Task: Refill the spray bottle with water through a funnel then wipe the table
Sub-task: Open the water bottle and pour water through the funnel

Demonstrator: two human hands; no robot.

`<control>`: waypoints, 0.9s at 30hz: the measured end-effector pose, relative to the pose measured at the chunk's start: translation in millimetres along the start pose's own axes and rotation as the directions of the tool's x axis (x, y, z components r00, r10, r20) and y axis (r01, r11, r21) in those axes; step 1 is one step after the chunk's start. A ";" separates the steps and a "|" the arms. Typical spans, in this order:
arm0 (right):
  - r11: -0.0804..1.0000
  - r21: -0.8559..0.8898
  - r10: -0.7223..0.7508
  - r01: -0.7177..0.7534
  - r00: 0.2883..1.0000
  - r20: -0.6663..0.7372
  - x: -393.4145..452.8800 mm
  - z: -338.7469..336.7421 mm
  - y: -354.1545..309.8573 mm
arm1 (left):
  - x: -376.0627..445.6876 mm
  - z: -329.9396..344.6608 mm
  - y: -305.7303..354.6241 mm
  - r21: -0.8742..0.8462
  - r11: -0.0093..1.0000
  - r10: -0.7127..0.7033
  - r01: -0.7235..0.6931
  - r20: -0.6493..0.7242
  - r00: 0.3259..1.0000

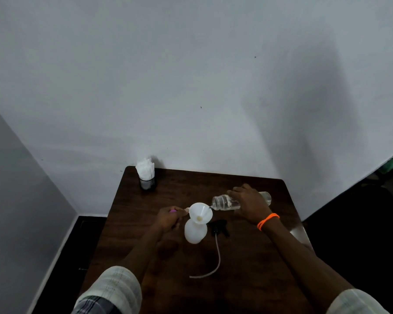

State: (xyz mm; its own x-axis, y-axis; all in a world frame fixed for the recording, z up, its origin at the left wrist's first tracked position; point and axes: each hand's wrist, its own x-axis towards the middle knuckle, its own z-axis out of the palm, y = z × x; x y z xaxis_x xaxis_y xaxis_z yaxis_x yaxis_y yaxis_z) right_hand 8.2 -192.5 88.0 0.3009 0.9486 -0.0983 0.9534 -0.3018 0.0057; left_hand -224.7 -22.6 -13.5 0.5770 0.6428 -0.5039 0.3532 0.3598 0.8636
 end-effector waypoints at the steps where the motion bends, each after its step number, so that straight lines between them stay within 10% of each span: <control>1: 1.000 0.000 -0.001 0.001 1.000 0.000 0.0 0.1 0.2 | 0.1 0.2 0.0 0.004 1.000 -0.002 0.002 0.002 1.000; 27: 1.000 -0.012 -0.022 0.022 0.999 -0.026 8.5 9.6 1.4 | 2.4 -4.8 0.2 -0.011 1.000 -0.028 0.027 -0.030 0.999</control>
State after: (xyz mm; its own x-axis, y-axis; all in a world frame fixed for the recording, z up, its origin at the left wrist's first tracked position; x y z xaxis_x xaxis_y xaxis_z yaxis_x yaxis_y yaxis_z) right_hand 11.8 -185.7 77.7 0.2804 0.9571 -0.0729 0.9599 -0.2801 0.0151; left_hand -226.8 -17.7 -14.5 0.5444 0.6529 -0.5266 0.3608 0.3845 0.8497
